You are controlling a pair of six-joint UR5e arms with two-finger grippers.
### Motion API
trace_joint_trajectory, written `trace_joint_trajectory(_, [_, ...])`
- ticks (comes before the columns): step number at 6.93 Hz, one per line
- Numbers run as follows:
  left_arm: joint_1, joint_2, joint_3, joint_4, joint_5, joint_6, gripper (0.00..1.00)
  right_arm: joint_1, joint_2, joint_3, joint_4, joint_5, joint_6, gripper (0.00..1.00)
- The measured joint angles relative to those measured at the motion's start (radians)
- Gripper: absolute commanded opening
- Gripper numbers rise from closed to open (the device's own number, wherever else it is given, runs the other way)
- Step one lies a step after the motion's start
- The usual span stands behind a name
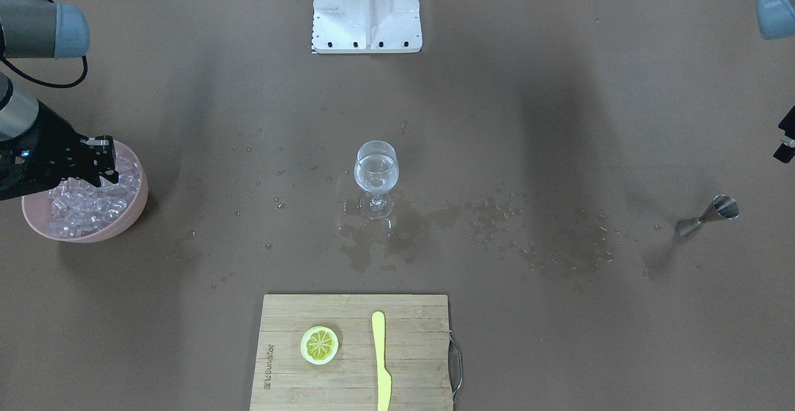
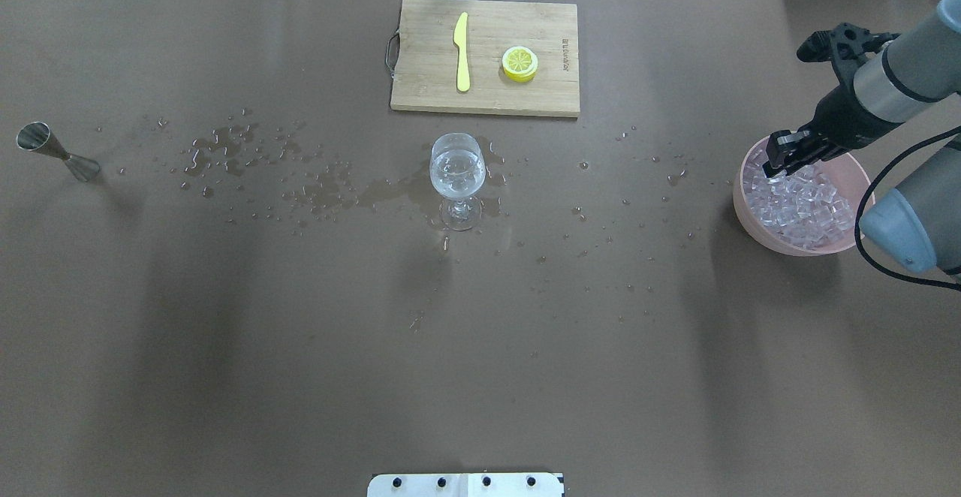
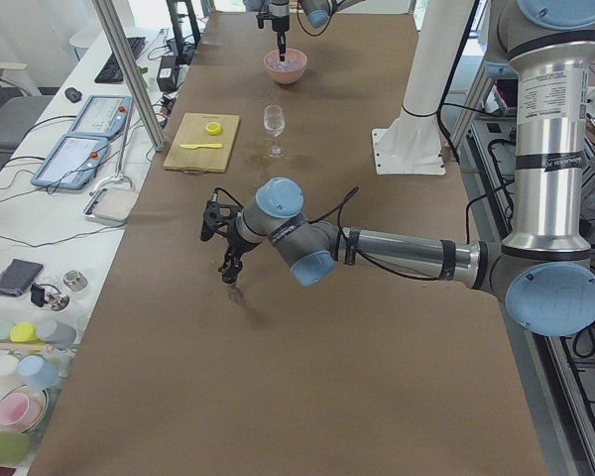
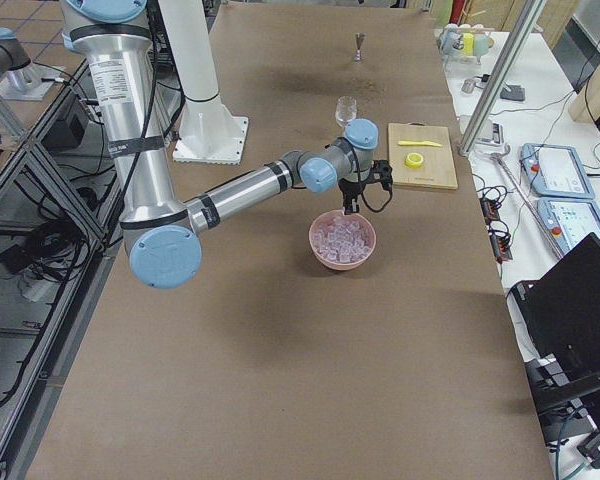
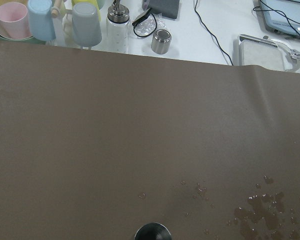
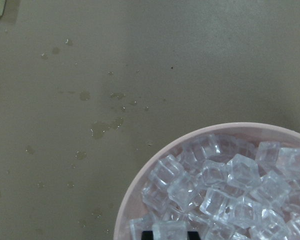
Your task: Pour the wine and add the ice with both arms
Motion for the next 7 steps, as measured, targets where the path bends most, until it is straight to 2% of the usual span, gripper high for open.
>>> trace_joint_trajectory(2, [0.000, 0.002, 0.005, -0.004, 0.000, 0.001, 0.97, -0.049, 0.159, 0.065, -0.130, 0.009, 0.206, 0.00])
trace_joint_trajectory(3, [-0.001, 0.002, 0.008, -0.006, 0.000, 0.002, 0.97, -0.109, 0.250, 0.074, -0.153, -0.013, 0.359, 0.00])
trace_joint_trajectory(5, [-0.001, 0.010, 0.011, -0.010, 0.000, 0.003, 0.97, -0.229, 0.458, 0.016, -0.164, -0.104, 0.641, 0.00])
trace_joint_trajectory(7, [0.000, 0.017, 0.011, -0.012, 0.000, 0.003, 0.97, -0.280, 0.624, -0.093, -0.166, -0.148, 0.778, 0.00])
